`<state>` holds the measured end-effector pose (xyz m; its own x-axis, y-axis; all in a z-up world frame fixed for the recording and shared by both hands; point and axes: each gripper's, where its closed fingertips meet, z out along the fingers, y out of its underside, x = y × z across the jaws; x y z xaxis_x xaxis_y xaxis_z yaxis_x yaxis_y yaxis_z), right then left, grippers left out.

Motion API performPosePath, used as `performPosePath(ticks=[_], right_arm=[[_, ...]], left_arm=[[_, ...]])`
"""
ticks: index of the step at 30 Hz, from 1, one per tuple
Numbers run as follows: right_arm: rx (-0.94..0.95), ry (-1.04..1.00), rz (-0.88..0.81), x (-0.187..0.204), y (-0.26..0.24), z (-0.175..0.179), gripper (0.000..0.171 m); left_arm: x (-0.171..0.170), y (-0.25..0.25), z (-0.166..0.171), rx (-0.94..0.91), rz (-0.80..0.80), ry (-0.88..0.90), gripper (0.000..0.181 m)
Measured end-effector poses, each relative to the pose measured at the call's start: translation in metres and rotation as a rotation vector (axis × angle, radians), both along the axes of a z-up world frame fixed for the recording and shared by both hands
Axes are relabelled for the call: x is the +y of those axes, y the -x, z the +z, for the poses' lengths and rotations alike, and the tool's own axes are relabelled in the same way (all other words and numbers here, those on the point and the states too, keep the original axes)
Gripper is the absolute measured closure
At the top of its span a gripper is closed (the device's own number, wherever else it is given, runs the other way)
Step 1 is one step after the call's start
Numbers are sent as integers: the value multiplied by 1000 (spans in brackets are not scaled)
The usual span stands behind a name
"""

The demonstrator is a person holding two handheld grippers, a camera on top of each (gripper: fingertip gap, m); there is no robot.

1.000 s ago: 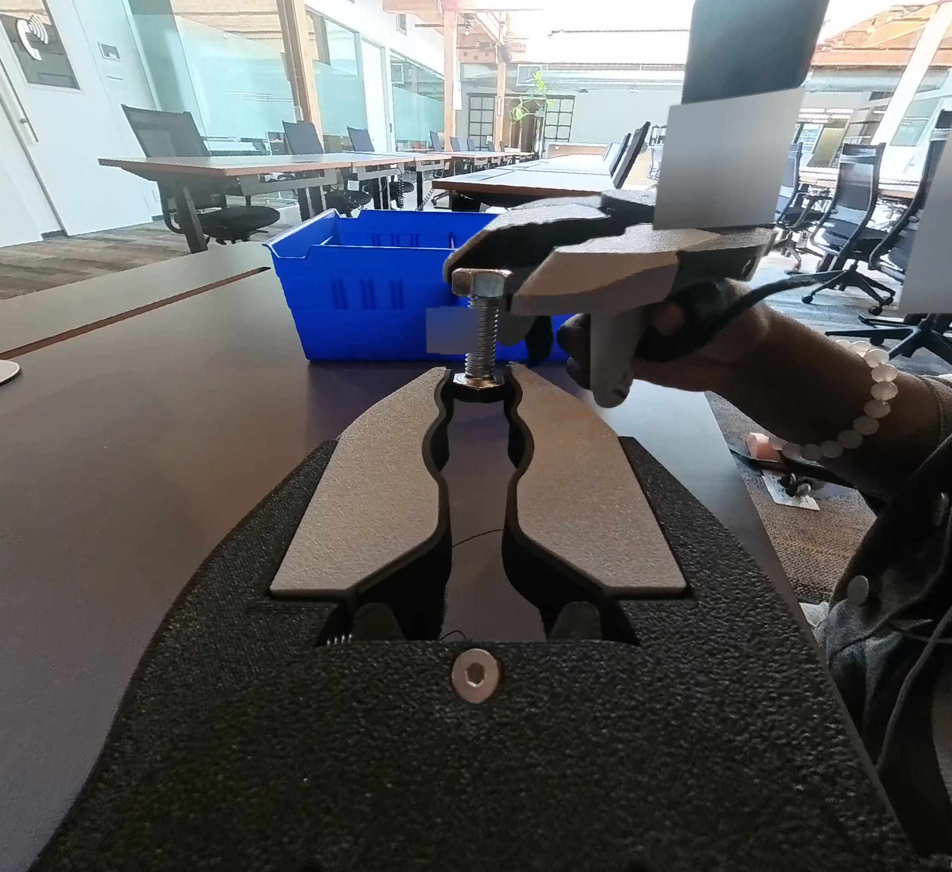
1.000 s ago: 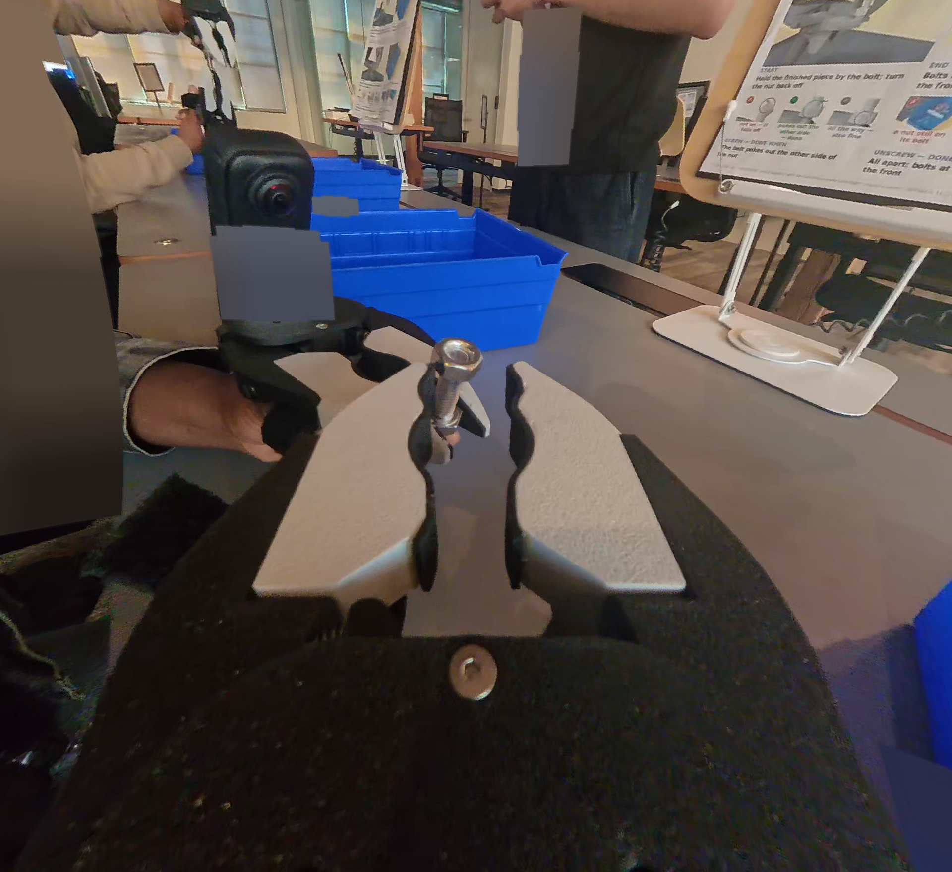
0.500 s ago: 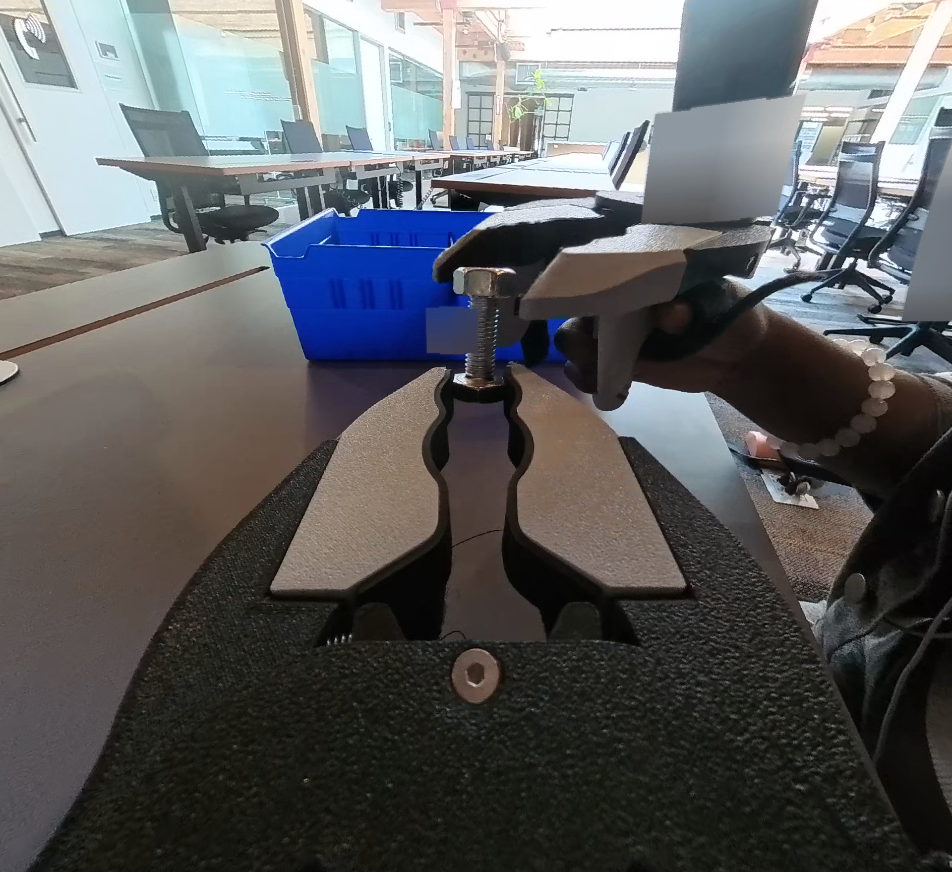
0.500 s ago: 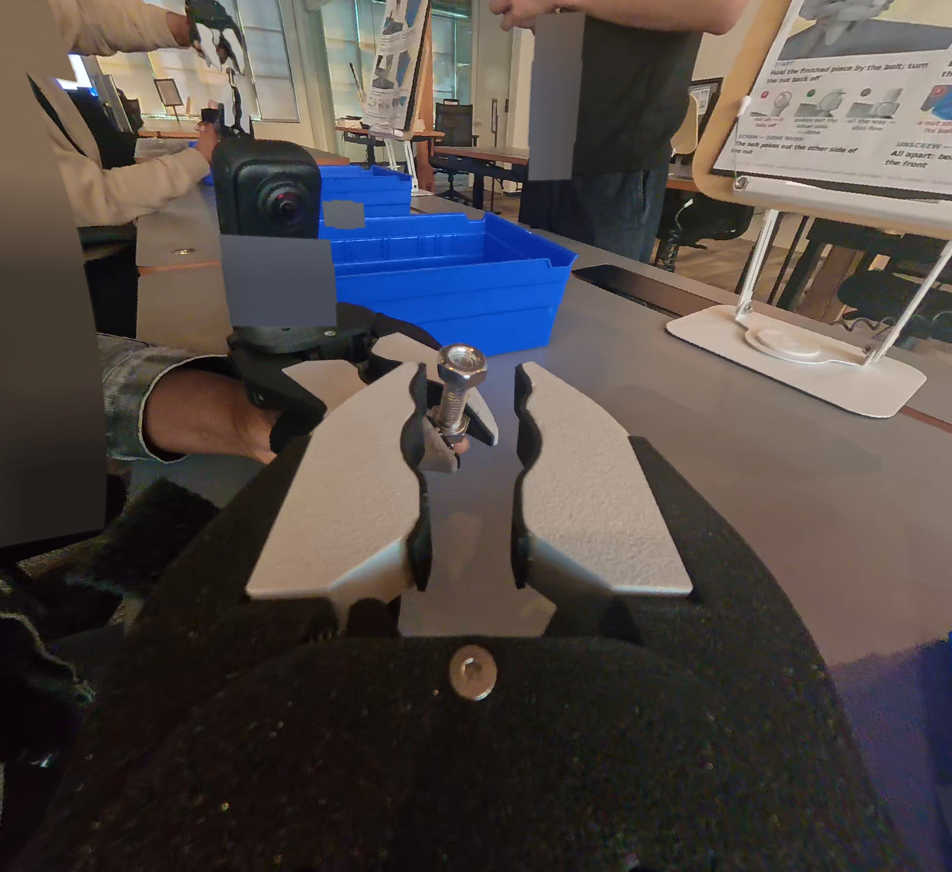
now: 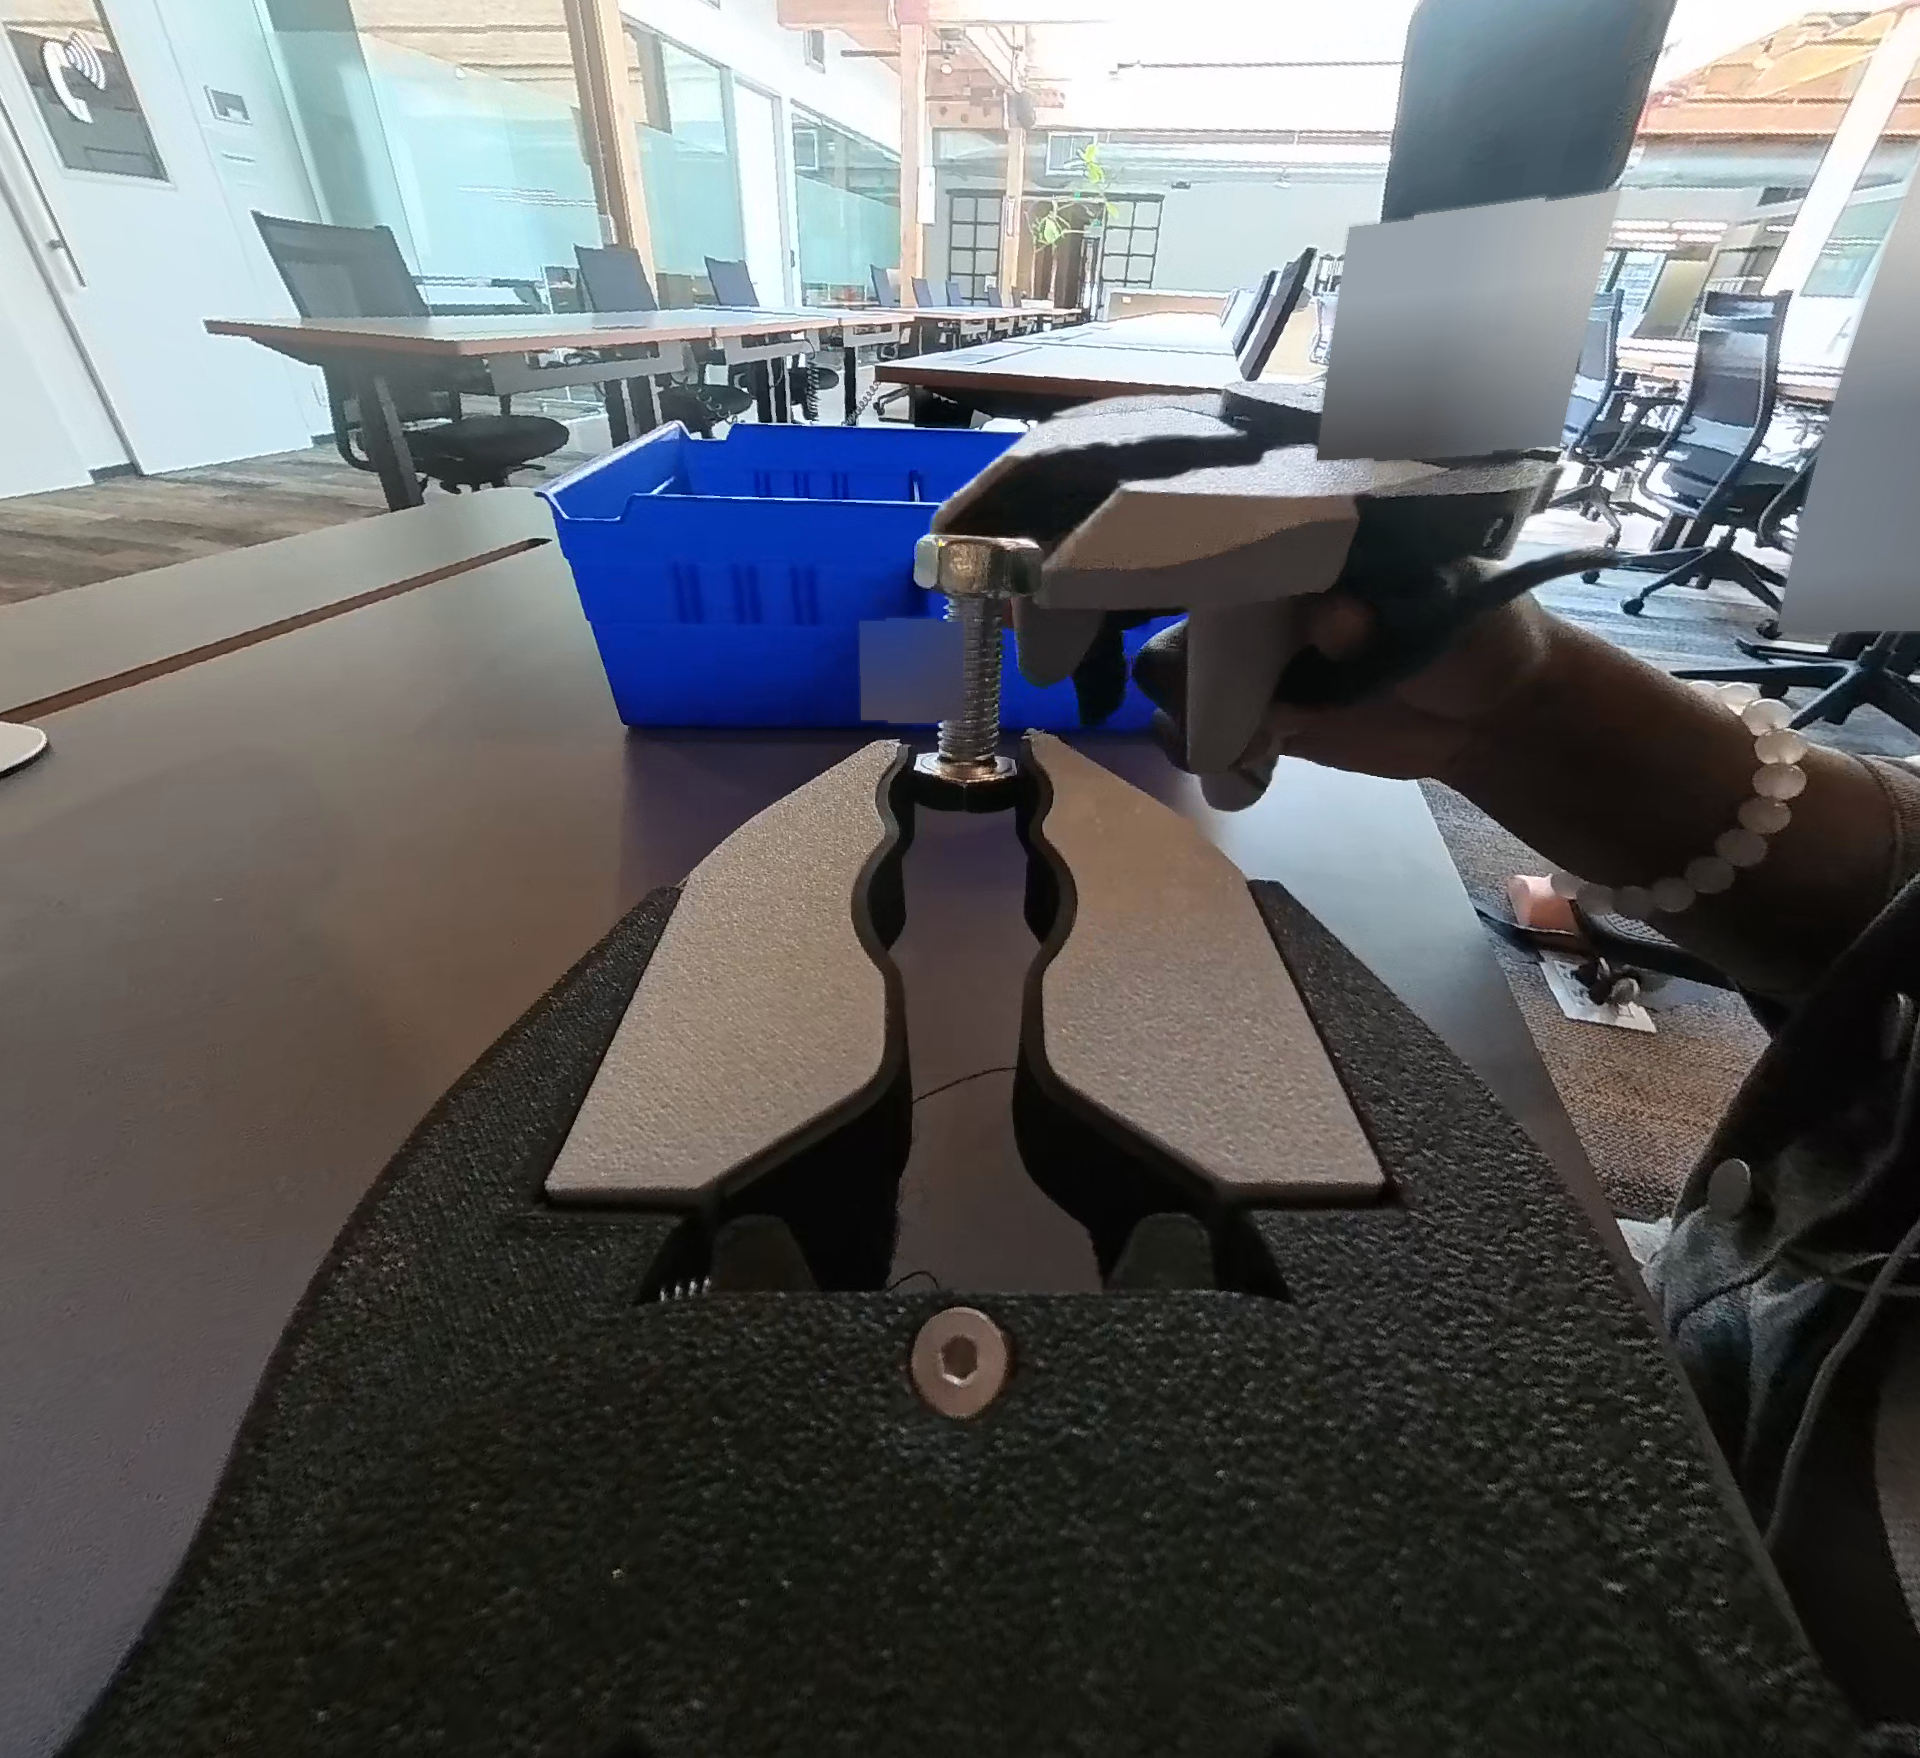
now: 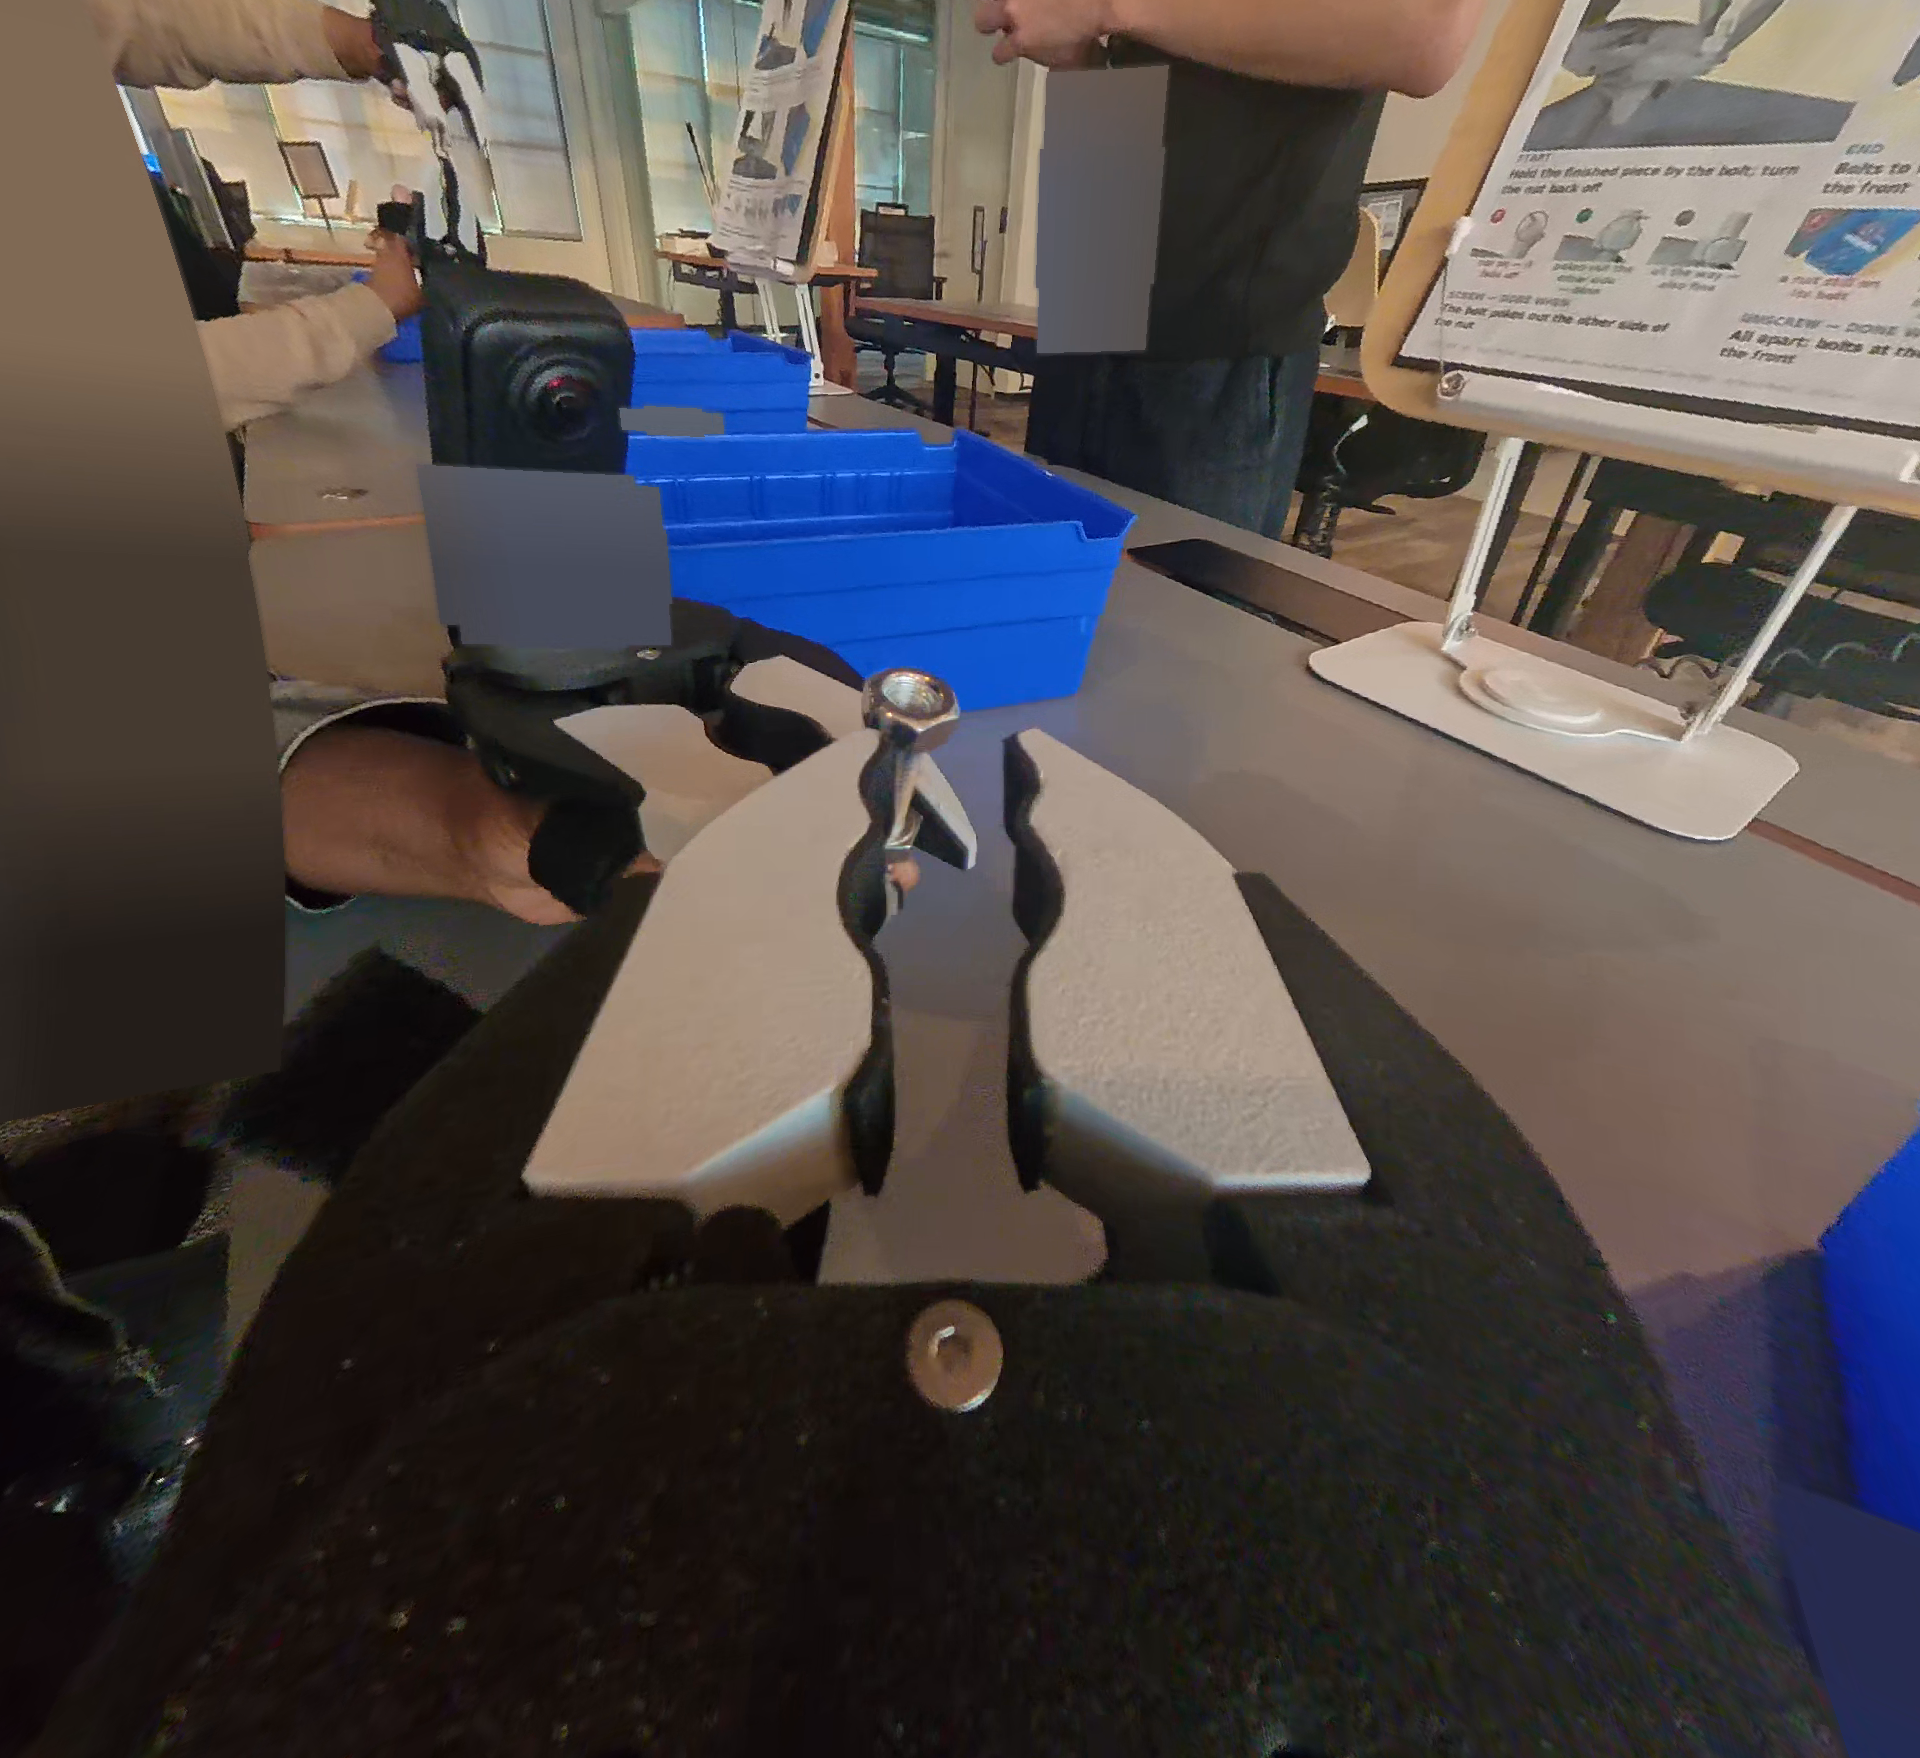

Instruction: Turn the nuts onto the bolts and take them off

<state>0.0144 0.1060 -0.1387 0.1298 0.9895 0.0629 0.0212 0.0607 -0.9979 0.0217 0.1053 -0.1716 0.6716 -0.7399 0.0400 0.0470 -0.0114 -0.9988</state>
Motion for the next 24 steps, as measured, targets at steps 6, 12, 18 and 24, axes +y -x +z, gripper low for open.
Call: performPosePath(ticks=[6, 12, 18, 24], right_arm=[[5, 7, 19, 2, 0, 3, 149], [31, 30, 75, -1, 2, 10, 148], [62, 60, 213, -2, 12, 21, 145], [68, 73, 436, 2, 32, 28, 137]], left_arm=[[0, 1, 1, -7, 5, 3, 163], [0, 2, 1, -15, 16, 0, 163], [11, 24, 4, -49, 107, 5, 163], [27, 61, 4, -77, 330, 14, 163]])
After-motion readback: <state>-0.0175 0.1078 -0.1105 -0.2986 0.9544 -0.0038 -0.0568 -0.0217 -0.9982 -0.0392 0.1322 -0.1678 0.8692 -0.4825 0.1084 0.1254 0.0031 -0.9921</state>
